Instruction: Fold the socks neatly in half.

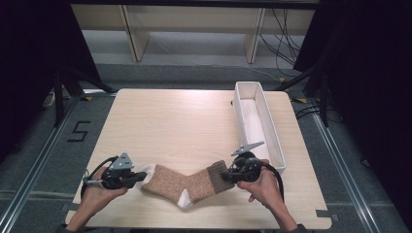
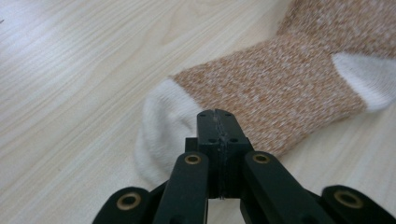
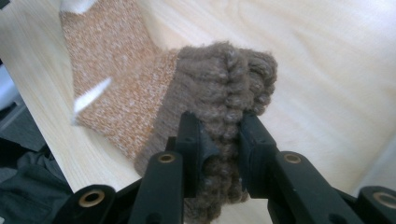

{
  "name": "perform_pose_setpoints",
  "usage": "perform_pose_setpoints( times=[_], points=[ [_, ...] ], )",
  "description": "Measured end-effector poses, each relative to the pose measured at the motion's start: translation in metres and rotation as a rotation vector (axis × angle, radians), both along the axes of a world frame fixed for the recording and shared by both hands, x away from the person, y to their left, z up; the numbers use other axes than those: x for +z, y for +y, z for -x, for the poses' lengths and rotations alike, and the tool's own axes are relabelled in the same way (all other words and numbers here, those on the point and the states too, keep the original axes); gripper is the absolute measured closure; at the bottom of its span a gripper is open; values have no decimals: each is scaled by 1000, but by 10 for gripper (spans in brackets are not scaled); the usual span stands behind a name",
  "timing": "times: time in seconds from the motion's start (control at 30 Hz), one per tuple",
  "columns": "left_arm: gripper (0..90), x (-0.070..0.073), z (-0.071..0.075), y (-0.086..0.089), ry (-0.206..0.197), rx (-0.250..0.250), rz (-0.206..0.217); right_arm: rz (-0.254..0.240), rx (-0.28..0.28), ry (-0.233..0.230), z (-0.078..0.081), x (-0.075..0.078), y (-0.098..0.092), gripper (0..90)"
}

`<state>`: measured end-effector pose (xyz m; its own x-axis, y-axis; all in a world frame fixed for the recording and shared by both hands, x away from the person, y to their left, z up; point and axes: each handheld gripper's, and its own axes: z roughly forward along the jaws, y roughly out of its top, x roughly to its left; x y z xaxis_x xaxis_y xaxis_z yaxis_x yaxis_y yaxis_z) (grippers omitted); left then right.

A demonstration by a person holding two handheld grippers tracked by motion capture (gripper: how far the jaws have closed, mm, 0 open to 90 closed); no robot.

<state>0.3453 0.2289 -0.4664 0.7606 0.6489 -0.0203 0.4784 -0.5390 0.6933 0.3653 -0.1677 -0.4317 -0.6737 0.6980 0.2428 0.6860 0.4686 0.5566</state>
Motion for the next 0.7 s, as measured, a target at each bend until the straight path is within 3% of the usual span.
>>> perform_pose_setpoints(
  times=[0.17, 0.2, 0.23, 0.3, 0.33, 0.43, 0.57, 0.67, 0.7],
  points=[
    [896, -10, -5, -14, 27, -39, -19, 42, 34, 34, -8, 24, 0, 732],
    [896, -12, -7, -17, 33, -47, -21, 65, 52, 16, -12, 28, 0, 732],
    [896, -16, -10, -20, 41, -49, -25, 87, 40, 37, -13, 33, 1, 732],
    [897, -26, -14, -28, 60, -45, -22, 97, 77, 10, -20, 39, 2, 732],
    [897, -29, -14, -32, 61, -53, -22, 89, 62, 30, -21, 43, 3, 732],
    [897, -25, -9, -44, 47, -78, -31, 60, 66, 40, -31, 53, 5, 733],
    [897, -27, -5, -65, 34, -101, -46, 76, 40, 41, -46, 67, 13, 734],
    [896, -27, -5, -77, 30, -104, -50, 90, 76, 10, -53, 74, 28, 734],
    [896, -27, -5, -81, 24, -109, -54, 92, 57, 32, -53, 76, 35, 734]
  ],
)
